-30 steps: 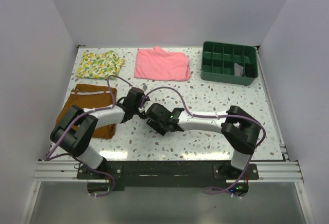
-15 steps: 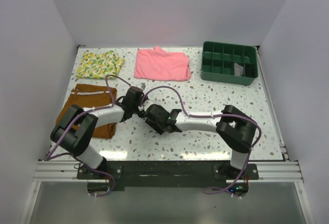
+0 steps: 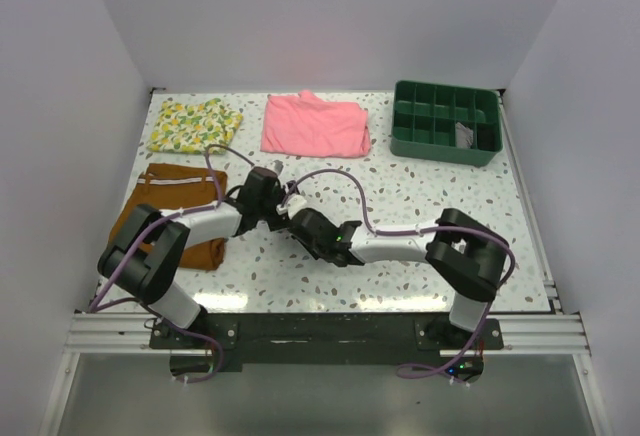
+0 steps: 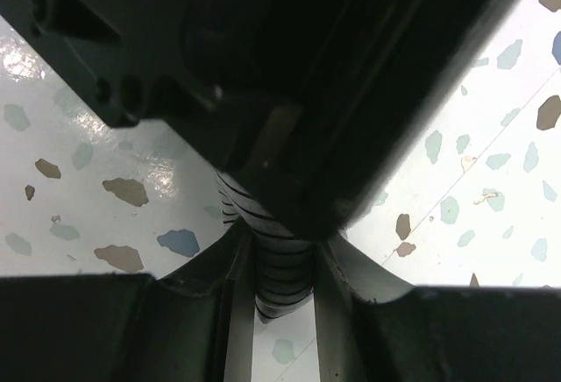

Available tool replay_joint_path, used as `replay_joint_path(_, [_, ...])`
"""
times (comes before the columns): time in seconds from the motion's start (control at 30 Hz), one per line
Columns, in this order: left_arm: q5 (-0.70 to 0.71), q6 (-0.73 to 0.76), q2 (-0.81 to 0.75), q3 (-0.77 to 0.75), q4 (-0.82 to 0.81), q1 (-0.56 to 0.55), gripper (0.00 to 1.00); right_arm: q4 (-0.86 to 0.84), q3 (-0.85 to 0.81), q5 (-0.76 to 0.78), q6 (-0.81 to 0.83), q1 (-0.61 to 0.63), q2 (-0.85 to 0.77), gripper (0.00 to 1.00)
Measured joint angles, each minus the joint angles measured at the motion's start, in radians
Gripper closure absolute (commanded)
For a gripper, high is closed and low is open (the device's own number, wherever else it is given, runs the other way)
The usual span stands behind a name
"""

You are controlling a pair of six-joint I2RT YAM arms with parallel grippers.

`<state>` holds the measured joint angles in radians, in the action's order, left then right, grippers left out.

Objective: Roll the underwear
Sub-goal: Pick up the underwear from the center of the board.

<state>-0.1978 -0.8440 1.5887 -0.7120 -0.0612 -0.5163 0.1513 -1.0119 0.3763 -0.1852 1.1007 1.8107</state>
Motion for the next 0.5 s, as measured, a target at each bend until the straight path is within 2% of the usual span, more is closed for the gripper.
replay_joint_path(0.07, [-0.01, -0.002, -0.006, -0.003, 0.0, 0.01, 0.16, -0.028, 0.022, 0.0, -0.011, 0.0, -0.013, 0.89])
replay_joint_path(0.13, [-0.011, 0.0, -0.011, -0.003, 0.007, 0.026, 0.14, -0.054, 0.04, 0.0, -0.022, -0.002, -0.026, 0.91])
replay_joint_path(0.2, [-0.011, 0.0, -0.019, -0.003, 0.012, 0.05, 0.05, -0.076, 0.058, 0.0, -0.033, -0.002, -0.046, 0.92])
replay_joint_path(0.37, [-0.006, 0.002, -0.04, -0.003, 0.042, 0.105, 0.04, -0.103, 0.104, -0.005, -0.067, -0.009, -0.089, 0.94])
replay_joint_path(0.5, [-0.003, 0.002, -0.051, -0.003, 0.056, 0.113, 0.03, -0.039, 0.124, -0.03, -0.097, -0.032, -0.141, 0.95])
